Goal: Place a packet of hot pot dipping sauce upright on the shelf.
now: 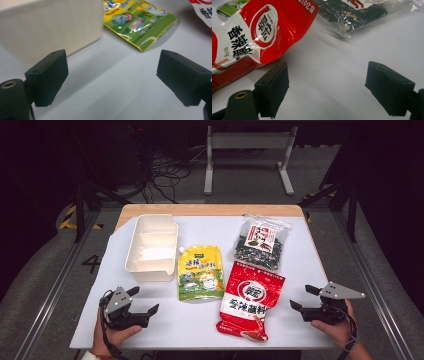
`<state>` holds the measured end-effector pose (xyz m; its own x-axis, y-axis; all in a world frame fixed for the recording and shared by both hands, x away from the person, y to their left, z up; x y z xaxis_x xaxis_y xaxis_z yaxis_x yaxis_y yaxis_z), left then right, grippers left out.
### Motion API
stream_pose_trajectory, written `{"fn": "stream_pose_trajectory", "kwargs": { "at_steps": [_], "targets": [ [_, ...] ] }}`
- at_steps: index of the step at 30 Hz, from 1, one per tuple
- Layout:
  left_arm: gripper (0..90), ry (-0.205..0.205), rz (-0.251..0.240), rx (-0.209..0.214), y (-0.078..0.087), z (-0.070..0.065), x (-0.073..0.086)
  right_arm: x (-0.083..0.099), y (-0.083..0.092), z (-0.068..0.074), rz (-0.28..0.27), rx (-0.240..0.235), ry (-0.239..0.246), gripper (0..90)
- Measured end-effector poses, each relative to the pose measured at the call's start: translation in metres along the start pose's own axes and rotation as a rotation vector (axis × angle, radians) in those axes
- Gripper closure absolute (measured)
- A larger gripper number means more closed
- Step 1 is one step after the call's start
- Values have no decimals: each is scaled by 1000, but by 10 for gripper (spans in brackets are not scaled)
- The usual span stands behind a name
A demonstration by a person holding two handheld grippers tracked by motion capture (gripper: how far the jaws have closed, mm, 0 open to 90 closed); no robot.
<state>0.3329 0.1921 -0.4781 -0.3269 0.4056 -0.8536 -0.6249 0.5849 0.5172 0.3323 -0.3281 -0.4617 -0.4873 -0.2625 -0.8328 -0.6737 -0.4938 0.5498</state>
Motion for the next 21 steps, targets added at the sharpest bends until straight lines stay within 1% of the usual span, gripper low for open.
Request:
{"fn": "stream_pose_trajectory", "kwargs": {
  "at_steps": [1,3,5,6,8,9,10,11,13,15,17,19,21],
  "targets": [
    [109,-17,11,-2,-2,-2,-1,0,0,0,0,0,0,185],
    [112,-30,23,24,-5,-5,-1,0,-1,2,4,-4,6,188],
    [113,-38,26,42,-7,-9,-2,0,-1,4,10,-1,12,188],
    [116,-44,30,43,-8,-10,-2,0,-1,5,10,-5,11,190],
    [117,-41,33,40,-9,-10,-2,0,-2,6,11,-8,11,193],
    [119,-46,34,49,-9,-11,-2,0,-2,7,14,-10,13,193],
    [122,-42,36,55,-10,-12,-2,0,-2,8,15,-11,13,194],
    [126,-42,36,55,-10,-12,-2,0,-2,8,15,-11,13,194],
    [129,-57,49,57,-11,-12,-1,-2,-2,11,10,-21,16,196],
    [132,-62,54,58,-11,-14,-1,-2,-2,12,10,-23,20,197],
    [138,-57,51,63,-12,-14,-1,-2,-2,15,11,-28,23,197],
    [141,-60,56,70,-13,-14,-1,-2,-3,15,17,-29,22,197],
    [145,-62,60,75,-14,-14,-1,-2,-3,17,12,-42,17,197]
  ]
}}
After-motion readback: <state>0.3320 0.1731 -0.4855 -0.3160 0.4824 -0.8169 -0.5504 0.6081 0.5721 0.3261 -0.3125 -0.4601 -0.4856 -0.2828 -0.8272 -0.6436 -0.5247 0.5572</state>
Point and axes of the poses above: each handheld gripper's, and its own axes: y roughly backward along the jaws, x roughly out of its underside, z roughly to its left, the point moved 5 cm from there along -y, roughly forward along the jaws, and after that the axes turned 5 degrees about -y, right-handed, at the moved point
